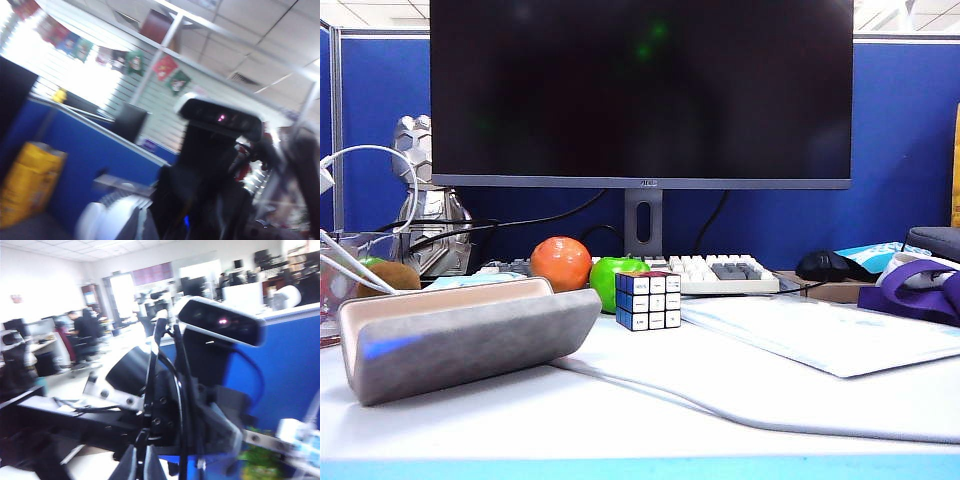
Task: Pick up the glasses, fold the temples of the glasses, place the glasses into the glasses case, and finally close the glasses case.
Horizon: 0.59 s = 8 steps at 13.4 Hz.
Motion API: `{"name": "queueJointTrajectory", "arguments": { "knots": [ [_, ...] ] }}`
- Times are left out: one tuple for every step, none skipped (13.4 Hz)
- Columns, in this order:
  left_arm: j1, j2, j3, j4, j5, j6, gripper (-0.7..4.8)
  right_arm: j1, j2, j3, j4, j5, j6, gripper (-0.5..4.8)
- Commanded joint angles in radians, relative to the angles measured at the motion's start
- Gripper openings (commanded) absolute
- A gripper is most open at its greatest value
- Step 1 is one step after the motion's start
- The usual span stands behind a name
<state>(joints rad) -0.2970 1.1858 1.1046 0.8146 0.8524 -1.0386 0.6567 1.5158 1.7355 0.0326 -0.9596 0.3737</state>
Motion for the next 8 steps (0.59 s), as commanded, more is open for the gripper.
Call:
{"name": "queueJointTrajectory", "arguments": {
  "knots": [
    [-0.002, -0.006, 0.004, -0.235, -0.095, 0.272, -0.05, -0.057, -0.092, 0.002, 0.009, -0.015, -0.008, -0.06],
    [-0.002, -0.008, 0.004, -0.433, -0.273, 0.402, -0.05, -0.125, -0.119, 0.002, -0.033, -0.031, -0.011, -0.06],
    [-0.002, -0.009, 0.004, -0.534, -0.381, 0.457, -0.05, -0.145, -0.119, 0.002, -0.091, -0.027, -0.052, -0.06],
    [-0.002, -0.009, 0.004, -0.63, -0.468, 0.482, -0.05, -0.147, -0.116, 0.002, -0.181, -0.004, -0.143, -0.06],
    [-0.002, -0.008, 0.004, -0.71, -0.528, 0.488, -0.05, -0.147, -0.103, 0.002, -0.269, 0.02, -0.23, -0.06],
    [-0.002, -0.008, 0.004, -0.767, -0.571, 0.489, -0.05, -0.147, -0.08, 0.002, -0.33, 0.023, -0.283, -0.06],
    [-0.002, -0.01, 0.004, -0.829, -0.616, 0.489, -0.05, -0.147, -0.019, 0.002, -0.413, 0.021, -0.336, -0.06],
    [-0.002, -0.012, 0.004, -0.851, -0.639, 0.491, -0.05, -0.147, 0.02, 0.002, -0.458, 0.023, -0.399, -0.06]
  ]
}}
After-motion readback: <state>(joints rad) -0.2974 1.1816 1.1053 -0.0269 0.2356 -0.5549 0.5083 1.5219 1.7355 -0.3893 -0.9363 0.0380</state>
